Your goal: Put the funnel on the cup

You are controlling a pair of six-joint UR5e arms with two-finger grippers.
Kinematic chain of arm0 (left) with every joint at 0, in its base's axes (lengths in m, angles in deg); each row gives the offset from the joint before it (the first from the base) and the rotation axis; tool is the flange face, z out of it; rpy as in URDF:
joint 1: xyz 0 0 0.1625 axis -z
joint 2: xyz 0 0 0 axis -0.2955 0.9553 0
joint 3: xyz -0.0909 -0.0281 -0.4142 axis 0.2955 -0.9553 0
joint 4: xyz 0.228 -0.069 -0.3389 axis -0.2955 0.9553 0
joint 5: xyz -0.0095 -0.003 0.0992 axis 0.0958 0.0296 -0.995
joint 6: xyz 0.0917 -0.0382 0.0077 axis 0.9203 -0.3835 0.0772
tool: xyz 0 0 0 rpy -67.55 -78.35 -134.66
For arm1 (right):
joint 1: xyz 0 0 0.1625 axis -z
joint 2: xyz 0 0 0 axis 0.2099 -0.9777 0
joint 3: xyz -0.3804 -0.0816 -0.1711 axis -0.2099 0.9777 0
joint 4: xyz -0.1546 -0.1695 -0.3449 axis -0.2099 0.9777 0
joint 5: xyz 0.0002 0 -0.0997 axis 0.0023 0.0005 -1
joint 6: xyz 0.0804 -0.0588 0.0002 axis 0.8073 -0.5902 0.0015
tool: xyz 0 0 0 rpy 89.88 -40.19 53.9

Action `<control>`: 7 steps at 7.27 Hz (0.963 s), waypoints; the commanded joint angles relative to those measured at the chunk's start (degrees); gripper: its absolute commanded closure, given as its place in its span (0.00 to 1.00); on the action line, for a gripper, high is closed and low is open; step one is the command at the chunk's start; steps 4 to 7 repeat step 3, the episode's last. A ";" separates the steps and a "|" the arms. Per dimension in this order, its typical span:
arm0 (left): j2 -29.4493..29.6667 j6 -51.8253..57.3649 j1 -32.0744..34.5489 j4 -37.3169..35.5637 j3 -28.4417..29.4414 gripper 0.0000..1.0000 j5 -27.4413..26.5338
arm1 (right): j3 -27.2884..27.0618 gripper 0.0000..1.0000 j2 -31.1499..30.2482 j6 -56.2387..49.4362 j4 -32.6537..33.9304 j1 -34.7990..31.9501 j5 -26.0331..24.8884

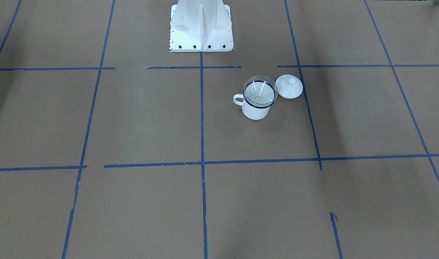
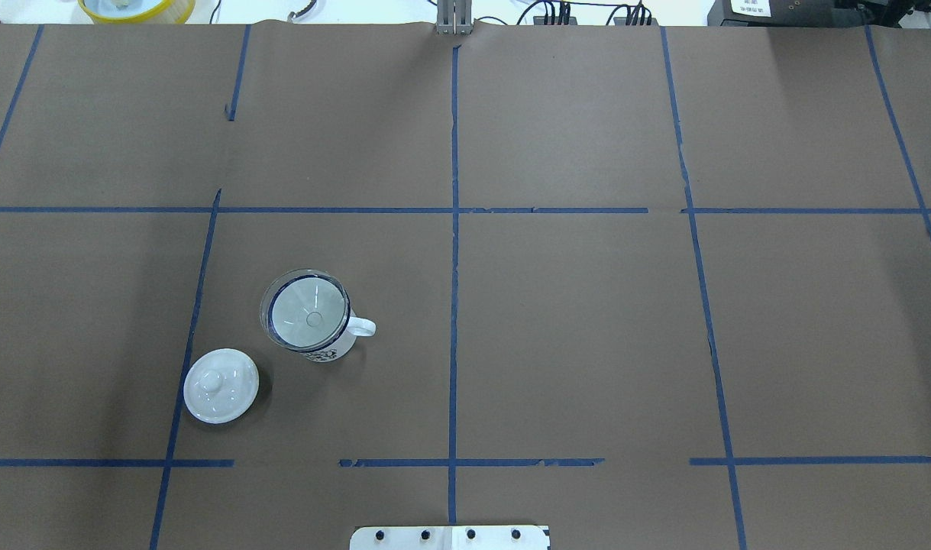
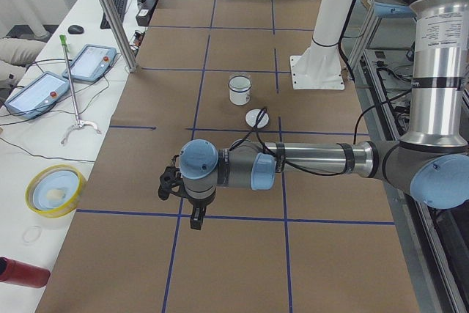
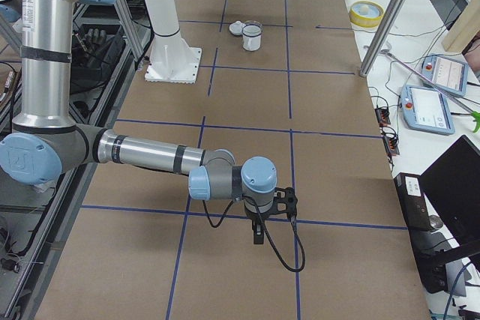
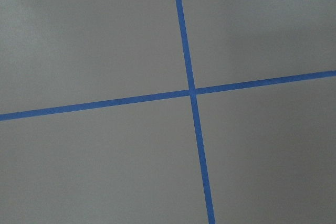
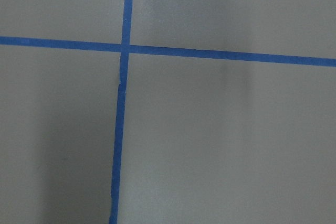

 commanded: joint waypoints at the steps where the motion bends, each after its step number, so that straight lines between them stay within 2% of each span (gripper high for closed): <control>1: 2.83 -0.18 -0.21 -9.48 -2.03 0.00 -0.11 | 0.05 0.00 0.00 0.00 0.00 0.00 -0.07; 2: 4.77 -0.36 -0.38 -11.71 -2.47 0.00 -0.11 | 0.05 0.00 0.00 0.00 0.00 0.00 0.02; 7: 4.96 -0.36 -0.39 -11.65 -2.30 0.00 -0.11 | 0.05 0.00 0.00 0.00 0.00 0.00 0.02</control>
